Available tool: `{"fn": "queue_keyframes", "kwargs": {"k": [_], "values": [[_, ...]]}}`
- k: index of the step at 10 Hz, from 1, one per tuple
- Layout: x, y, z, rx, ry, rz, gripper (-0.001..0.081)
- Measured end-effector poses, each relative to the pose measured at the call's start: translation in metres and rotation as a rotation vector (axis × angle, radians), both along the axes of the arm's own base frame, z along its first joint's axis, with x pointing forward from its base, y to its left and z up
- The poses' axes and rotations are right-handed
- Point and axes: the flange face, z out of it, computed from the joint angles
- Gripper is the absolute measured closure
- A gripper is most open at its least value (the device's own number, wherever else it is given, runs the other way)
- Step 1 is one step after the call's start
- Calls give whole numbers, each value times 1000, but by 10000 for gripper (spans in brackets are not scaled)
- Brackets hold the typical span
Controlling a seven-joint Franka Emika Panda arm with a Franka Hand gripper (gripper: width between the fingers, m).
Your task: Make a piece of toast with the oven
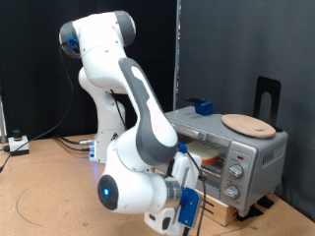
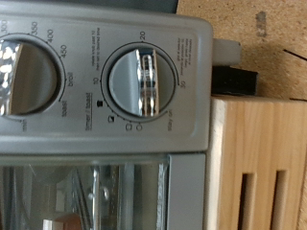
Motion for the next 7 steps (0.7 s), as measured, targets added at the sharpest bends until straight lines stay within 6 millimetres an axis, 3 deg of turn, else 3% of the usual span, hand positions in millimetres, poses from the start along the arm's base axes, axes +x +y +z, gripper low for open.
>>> {"fn": "queue_keyframes", "kwargs": {"k": [7], "values": [[8, 71, -5, 40, -45, 73, -3]]}}
